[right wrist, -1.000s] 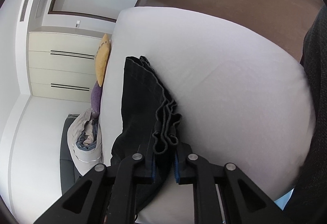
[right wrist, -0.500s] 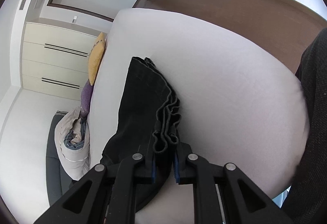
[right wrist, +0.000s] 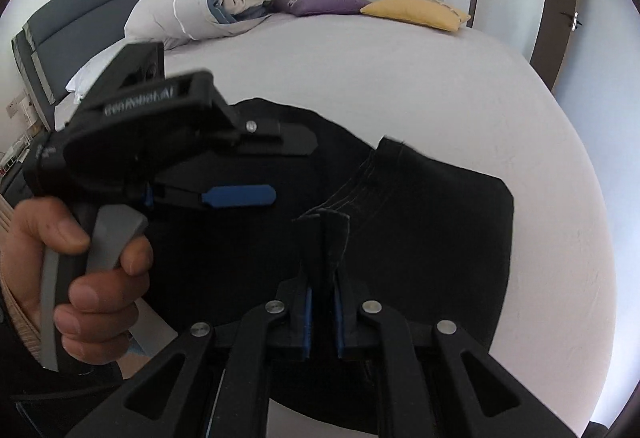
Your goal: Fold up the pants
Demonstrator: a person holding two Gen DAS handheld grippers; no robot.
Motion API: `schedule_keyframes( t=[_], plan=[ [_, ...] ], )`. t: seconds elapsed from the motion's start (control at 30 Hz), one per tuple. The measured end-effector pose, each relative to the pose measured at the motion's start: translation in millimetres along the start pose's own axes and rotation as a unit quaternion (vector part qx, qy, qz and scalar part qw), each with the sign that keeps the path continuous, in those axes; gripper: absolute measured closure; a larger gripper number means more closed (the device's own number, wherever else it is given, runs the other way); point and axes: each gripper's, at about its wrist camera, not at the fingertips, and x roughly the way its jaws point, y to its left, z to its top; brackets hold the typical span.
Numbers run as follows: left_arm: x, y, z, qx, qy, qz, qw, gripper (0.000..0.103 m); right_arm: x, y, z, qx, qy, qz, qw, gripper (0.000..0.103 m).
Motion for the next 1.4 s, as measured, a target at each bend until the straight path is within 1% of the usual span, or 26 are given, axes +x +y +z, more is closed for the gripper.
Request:
schedule_keyframes(
  t=[0.03,0.1,0.2,0.3,0.33,0.43,0.5,0.57,0.67,0.7,0.73,0.77,0.8,0.83,0.93,0.97,1.03,1.13,1.2,1.23,1.4],
  plan=[
    [-1,-1,1,-0.007,-0.004,-0.002,1.0000,0.015,0,0,-2,0.004,0.000,0.001,1.000,0.094],
    [-1,-2,3,-0.023,-0.011,-0.004,0.9997,0.009,-4,-2,-4,0.005,-0.011,-0.002,1.000,0.094],
    [5,-9,8,-0.046,0.000,-0.013,0.9989,0.008,-11,2,-6,-0.006,-0.028,-0.018,0.999,0.094],
    [11,-26,20,-0.039,0.020,-0.030,0.9986,0.006,-20,16,-10,-0.046,-0.049,-0.040,0.997,0.094],
    [16,-33,23,-0.032,0.032,-0.024,0.9987,0.003,-22,23,-12,-0.067,-0.055,-0.050,0.995,0.094],
    [36,-43,29,-0.015,0.075,0.010,0.9970,0.003,-28,40,-22,-0.115,-0.070,-0.071,0.988,0.094],
    [50,-45,26,-0.014,0.095,0.038,0.9947,0.003,-30,51,-28,-0.145,-0.080,-0.085,0.983,0.094],
    [58,-42,24,-0.021,0.104,0.061,0.9925,0.003,-32,56,-34,-0.167,-0.089,-0.097,0.977,0.094],
    [65,-42,23,-0.020,0.114,0.065,0.9912,0.006,-34,68,-38,-0.194,-0.096,-0.107,0.970,0.094],
    [66,-43,22,-0.016,0.119,0.068,0.9905,0.016,-34,71,-40,-0.200,-0.097,-0.108,0.969,0.094],
    [67,-44,22,-0.012,0.126,0.068,0.9896,0.037,-34,73,-41,-0.206,-0.097,-0.108,0.968,0.094],
    [71,-45,22,-0.010,0.134,0.069,0.9886,0.049,-35,77,-42,-0.211,-0.098,-0.107,0.967,0.094],
    [72,-46,22,-0.008,0.140,0.075,0.9873,0.066,-36,81,-42,-0.216,-0.099,-0.107,0.965,0.094],
    [74,-46,23,-0.008,0.143,0.081,0.9864,0.070,-37,85,-42,-0.222,-0.100,-0.108,0.964,0.094],
    [60,-40,35,-0.018,0.140,0.076,0.9870,0.071,-42,95,-42,-0.239,-0.102,-0.109,0.960,0.094],
    [56,-39,39,-0.016,0.138,0.079,0.9871,0.073,-42,100,-41,-0.244,-0.102,-0.107,0.958,0.094],
    [42,-34,42,-0.007,0.138,0.087,0.9866,0.083,-40,107,-38,-0.254,-0.102,-0.104,0.956,0.094],
    [23,-28,43,0.009,0.137,0.101,0.9853,0.089,-36,122,-32,-0.270,-0.103,-0.093,0.953,0.094],
    [9,-22,51,0.014,0.133,0.110,0.9849,0.090,-30,129,-28,-0.285,-0.105,-0.086,0.949,0.094],
    [1,-18,56,0.015,0.130,0.112,0.9851,0.091,-27,138,-25,-0.294,-0.104,-0.080,0.947,0.094],
    [-32,4,82,0.023,0.121,0.133,0.9834,0.091,-8,172,-14,-0.331,-0.100,-0.053,0.937,0.094]
  ],
)
